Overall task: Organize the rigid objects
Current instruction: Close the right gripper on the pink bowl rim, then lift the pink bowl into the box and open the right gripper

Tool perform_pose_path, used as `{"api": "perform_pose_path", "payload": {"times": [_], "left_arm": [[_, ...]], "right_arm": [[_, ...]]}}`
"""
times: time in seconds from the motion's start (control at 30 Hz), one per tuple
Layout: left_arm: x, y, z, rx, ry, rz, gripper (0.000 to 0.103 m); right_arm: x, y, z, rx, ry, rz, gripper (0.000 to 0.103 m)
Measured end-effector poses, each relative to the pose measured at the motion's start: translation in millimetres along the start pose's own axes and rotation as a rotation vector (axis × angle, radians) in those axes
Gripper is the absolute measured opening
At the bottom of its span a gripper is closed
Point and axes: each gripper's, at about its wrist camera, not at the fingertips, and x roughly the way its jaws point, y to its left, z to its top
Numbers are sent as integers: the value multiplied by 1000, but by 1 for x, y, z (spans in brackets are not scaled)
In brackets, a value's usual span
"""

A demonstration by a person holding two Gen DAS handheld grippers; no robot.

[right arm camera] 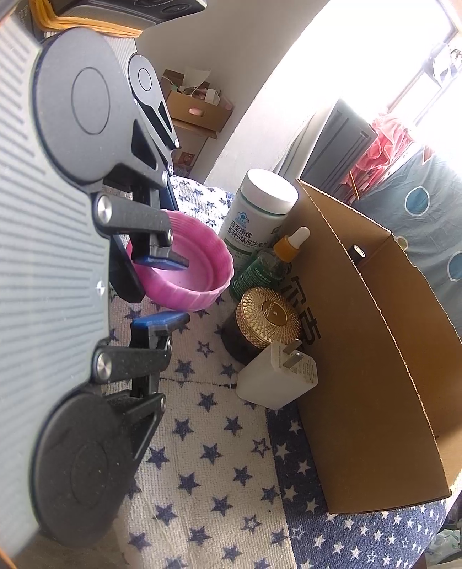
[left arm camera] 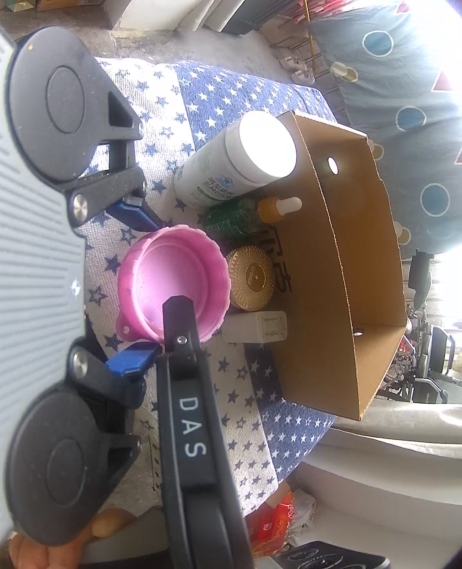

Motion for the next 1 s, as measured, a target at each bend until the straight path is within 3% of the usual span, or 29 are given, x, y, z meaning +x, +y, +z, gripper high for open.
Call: {"api": "perform_pose_path", "payload": {"times": [0.4, 0.6, 0.87, 1.0], "left_arm": [[-11, -8, -1, 15, -24, 6, 70], [-29, -17, 12, 47, -85, 24, 70], [-55, -15, 77, 90, -217, 24, 70], [-46, -4, 127, 88, -202, -28, 70]], "right_arm": [[-14, 3, -5, -9, -25, 8, 28], [-36, 10, 0, -56, -87, 11, 28], [-76, 37, 62, -203, -200, 14, 28], [-75, 42, 113, -255, -181, 10, 29]]}}
